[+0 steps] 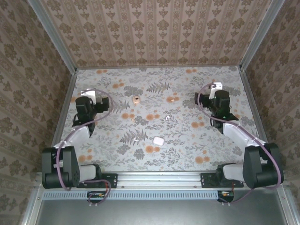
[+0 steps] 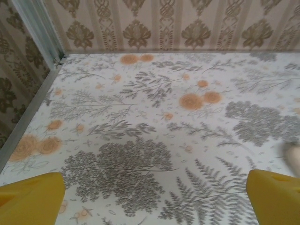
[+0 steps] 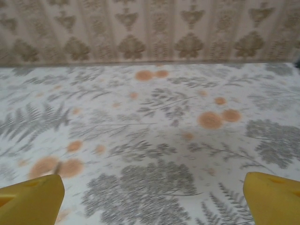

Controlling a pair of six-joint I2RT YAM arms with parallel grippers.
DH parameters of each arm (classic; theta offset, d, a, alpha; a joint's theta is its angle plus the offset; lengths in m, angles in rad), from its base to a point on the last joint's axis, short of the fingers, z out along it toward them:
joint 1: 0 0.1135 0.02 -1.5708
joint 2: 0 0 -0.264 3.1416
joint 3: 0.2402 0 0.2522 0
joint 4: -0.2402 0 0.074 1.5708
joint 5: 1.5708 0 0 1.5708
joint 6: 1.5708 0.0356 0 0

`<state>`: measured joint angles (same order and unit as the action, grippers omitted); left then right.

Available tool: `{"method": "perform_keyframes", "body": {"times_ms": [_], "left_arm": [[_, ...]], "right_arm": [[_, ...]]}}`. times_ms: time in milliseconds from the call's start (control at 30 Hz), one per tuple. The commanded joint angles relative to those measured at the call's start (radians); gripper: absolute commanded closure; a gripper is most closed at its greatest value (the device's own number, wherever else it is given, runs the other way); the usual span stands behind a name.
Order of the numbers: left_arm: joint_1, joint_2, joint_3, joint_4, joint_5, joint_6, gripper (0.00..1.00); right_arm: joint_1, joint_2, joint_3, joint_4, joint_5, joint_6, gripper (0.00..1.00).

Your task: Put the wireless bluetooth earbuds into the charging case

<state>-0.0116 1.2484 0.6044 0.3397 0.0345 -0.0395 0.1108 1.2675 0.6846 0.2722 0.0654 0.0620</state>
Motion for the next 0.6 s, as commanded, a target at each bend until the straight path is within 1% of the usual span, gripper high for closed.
{"method": "perform_keyframes", "body": {"times_ms": [0,67,133,200,267,300,333,433,500,567], "left_arm": [[-0.002,-0.03,0.096,-0.296,0.138,-0.087,0.01],[-0.01,-0.031,0.141,-0.394,0.204,-0.102,0.01],[-0.035,-0.03,0.172,-0.486,0.229,-0.116,0.01],[-0.069,-0.03,0.197,-0.587,0.222,-0.137,0.0],[-0.108,-0.037,0.202,-0.662,0.147,-0.195,0.0],[-0.12,-0.044,0.2,-0.696,0.133,-0.231,0.0],[-0.125,-0.051,0.193,-0.715,0.151,-0.252,0.0],[-0.141,-0.076,0.146,-0.721,0.275,-0.291,0.0],[-0.17,-0.099,0.105,-0.702,0.341,-0.298,0.0],[-0.209,-0.123,0.075,-0.692,0.376,-0.299,0.0]], "right_arm": [[0.099,-0.003,0.082,-0.332,-0.119,-0.047,0.01],[0.19,0.019,0.139,-0.436,-0.128,-0.086,0.01],[0.286,0.055,0.184,-0.515,-0.156,-0.113,0.01],[0.39,0.095,0.226,-0.59,-0.19,-0.115,0.02],[0.473,0.118,0.245,-0.632,-0.21,-0.1,0.04],[0.514,0.147,0.248,-0.641,-0.214,-0.092,0.04],[0.543,0.156,0.248,-0.645,-0.214,-0.086,0.05],[0.628,0.175,0.241,-0.638,-0.216,-0.076,0.05],[0.657,0.193,0.239,-0.636,-0.217,-0.076,0.05],[0.675,0.224,0.245,-0.654,-0.217,-0.079,0.05]]}}
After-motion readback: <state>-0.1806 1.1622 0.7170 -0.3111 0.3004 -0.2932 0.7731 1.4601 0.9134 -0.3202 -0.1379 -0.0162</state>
